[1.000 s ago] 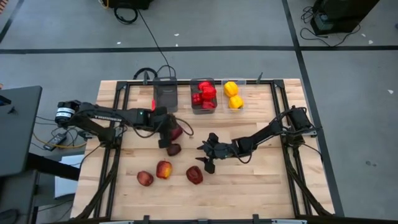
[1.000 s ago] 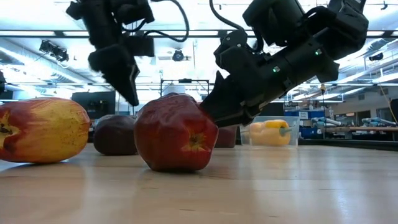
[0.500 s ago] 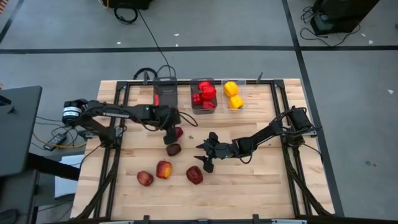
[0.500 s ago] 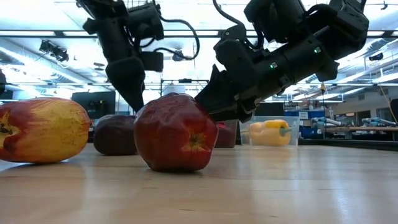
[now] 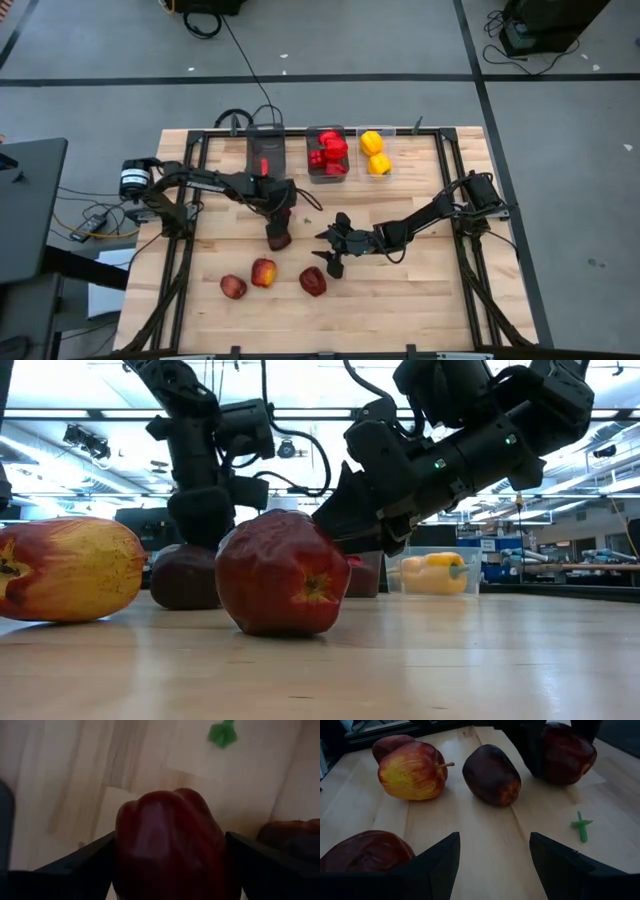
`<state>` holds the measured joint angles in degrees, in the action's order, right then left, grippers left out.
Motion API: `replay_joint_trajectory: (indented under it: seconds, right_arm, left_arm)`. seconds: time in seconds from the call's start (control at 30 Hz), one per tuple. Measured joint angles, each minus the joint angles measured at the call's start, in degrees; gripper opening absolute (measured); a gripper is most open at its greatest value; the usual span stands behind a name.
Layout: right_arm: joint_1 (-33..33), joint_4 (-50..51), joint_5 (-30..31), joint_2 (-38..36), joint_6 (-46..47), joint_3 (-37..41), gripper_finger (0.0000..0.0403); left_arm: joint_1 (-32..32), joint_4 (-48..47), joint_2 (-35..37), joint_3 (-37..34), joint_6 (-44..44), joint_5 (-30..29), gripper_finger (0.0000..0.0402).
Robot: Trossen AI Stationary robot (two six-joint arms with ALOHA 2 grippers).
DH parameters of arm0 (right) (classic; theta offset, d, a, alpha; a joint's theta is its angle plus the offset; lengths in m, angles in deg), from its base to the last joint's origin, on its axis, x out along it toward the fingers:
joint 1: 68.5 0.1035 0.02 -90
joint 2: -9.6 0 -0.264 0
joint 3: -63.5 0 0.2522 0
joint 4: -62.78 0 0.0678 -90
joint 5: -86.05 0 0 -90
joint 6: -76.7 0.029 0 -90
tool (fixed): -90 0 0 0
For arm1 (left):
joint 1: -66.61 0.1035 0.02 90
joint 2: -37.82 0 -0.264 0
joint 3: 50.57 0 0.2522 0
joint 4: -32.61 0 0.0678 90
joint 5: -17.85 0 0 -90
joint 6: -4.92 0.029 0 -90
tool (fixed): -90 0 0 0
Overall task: Sort produce into baskets
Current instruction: Put the dark red apple into the left black bin
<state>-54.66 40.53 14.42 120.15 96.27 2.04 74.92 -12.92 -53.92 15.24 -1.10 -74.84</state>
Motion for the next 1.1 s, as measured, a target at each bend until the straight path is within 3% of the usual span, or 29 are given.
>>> replay_joint_trajectory:
  seconds: [0.17,0.33,0.47,0.6,0.83,1.1]
  right_arm:
    - [0.0,-0.02,0.0,0.0,0.2,0.0,0.0249]
    - [0.07,-0.02,0.0,0.0,0.24,0.0,0.0249]
    - [0.07,-0.02,0.0,0.0,0.22,0.0,0.0249]
    - [0.26,0.0,0.0,0.0,0.26,0.0,0.0249]
    - [1.09,0.02,0.04,0.0,-0.07,0.0,0.0249]
    - [1.03,-0.02,3.26,0.0,-0.04,0.0,0.0249]
  left_arm:
    - [0.86,-0.74,-0.03,1.0,-0.05,-0.84,0.0308]
    - [2.58,-8.16,-0.03,6.73,0.32,-4.07,0.0308]
    - [3.74,-15.36,0.0,13.9,4.62,-9.8,0.0315]
    - [6.52,-18.43,0.02,19.97,10.05,-11.11,0.0317]
    - [16.55,-19.35,0.05,24.17,15.45,-10.86,0.0315]
    - [31.06,-12.22,-4.63,24.15,19.19,-4.5,0.0319]
